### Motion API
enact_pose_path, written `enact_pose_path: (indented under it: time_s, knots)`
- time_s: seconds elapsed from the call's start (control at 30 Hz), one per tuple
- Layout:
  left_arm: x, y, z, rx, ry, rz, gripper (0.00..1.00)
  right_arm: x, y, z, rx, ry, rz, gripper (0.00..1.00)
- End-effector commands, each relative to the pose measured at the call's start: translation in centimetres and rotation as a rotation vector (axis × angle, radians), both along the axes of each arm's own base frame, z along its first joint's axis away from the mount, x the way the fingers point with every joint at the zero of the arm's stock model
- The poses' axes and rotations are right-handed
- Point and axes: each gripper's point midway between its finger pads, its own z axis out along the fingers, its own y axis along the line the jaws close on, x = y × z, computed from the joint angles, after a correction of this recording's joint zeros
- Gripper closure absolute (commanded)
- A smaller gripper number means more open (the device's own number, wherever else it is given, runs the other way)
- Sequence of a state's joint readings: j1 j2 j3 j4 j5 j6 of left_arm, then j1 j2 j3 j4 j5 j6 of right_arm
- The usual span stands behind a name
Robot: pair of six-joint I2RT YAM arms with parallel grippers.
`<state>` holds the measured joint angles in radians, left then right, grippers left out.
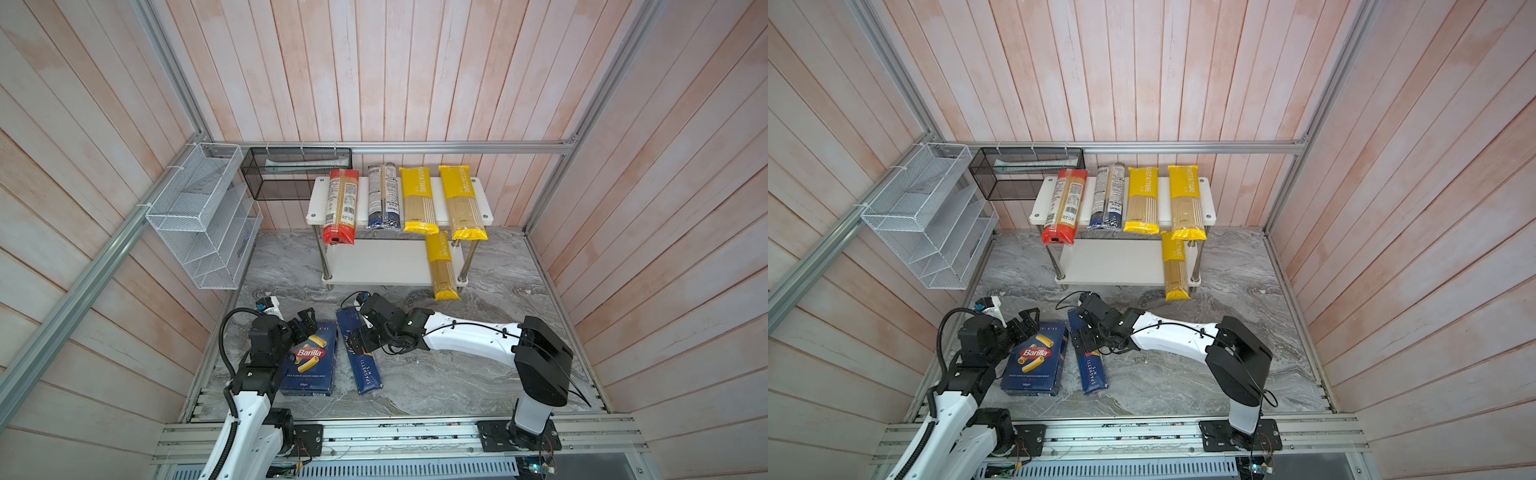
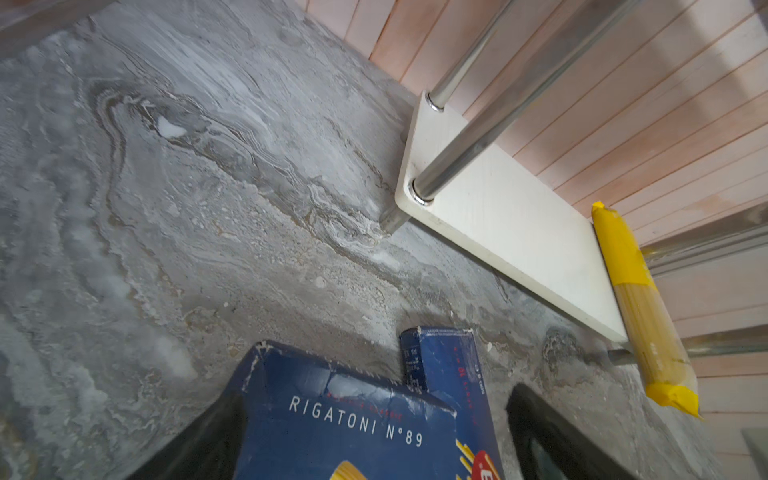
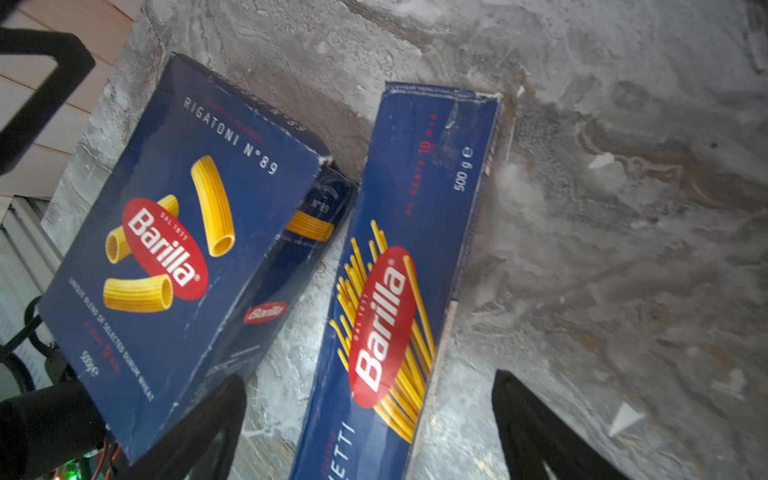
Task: Place and organize the pasta boxes and bags onto the shelf
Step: 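Lower right gripper over spaghetti box while left gripper moves over rigatoni box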
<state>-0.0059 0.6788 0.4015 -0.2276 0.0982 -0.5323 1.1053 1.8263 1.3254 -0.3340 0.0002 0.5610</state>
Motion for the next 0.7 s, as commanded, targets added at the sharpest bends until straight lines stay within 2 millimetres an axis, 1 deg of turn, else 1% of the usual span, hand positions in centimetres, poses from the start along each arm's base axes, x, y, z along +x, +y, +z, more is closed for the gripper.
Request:
enact_pose_path:
  time_s: [0.0,0.07,0.13,0.23,0.47,0.57,0.67]
  knots:
    - [-0.7,1.1,-1.2,-0.019,0.067,0.049,0.00,-0.5,-0.3,-2.3,-0.106,0.035,-0.020,0.07]
    - [-0.6,1.0,-1.3,-0.062,0.061,0.044,0.01,-0.6,-0.4,-3.2,-0.156,0.031,-0.036,0.07]
    - [-0.5,1.1,-1.5,-0.073,0.063,0.045,0.00,-0.4,-1.0,-3.8,-0.205,0.026,-0.065,0.07]
    - [-0.6,1.6,-2.0,-0.054,0.079,0.070,0.00,-0.7,-1.1,-4.1,-0.215,0.025,-0.077,0.06]
    - [-0.8,2.2,-3.2,-0.052,0.092,0.093,0.00,-1.9,0.1,-4.5,-0.176,0.038,-0.054,0.05]
    - [-0.8,2.4,-3.5,-0.050,0.092,0.104,0.00,-1.8,0.4,-5.1,-0.178,0.041,-0.056,0.04]
    - [-0.8,2.3,-3.7,-0.055,0.094,0.101,0.00,-1.9,0.3,-5.7,-0.204,0.049,-0.063,0.04]
